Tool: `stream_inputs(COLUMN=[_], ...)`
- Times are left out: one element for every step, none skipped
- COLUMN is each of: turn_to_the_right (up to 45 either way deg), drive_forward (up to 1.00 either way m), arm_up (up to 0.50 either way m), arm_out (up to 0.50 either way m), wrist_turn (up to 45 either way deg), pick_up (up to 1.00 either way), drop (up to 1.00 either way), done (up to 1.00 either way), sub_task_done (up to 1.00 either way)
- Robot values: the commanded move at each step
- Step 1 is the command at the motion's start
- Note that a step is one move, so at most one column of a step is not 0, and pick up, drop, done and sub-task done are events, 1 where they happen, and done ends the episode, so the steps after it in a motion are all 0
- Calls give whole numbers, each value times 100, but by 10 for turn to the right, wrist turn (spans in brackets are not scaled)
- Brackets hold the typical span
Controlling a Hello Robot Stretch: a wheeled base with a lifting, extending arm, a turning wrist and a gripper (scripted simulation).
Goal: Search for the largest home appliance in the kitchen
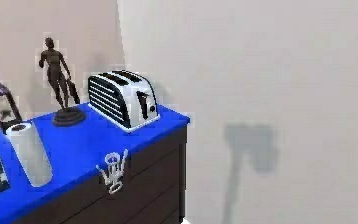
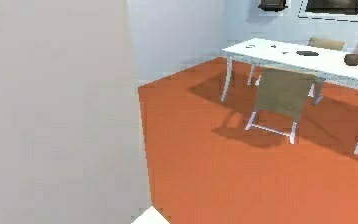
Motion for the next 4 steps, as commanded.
stream_inputs(turn_to_the_right=[450, 450, 450, 390], drive_forward=[0, 0, 0, 0], arm_up=[0, 0, 0, 0], arm_out=[0, 0, 0, 0], wrist_turn=[0, 0, 0, 0], pick_up=[0, 0, 0, 0], drop=[0, 0, 0, 0], done=[0, 0, 0, 0], sub_task_done=[0, 0, 0, 0])
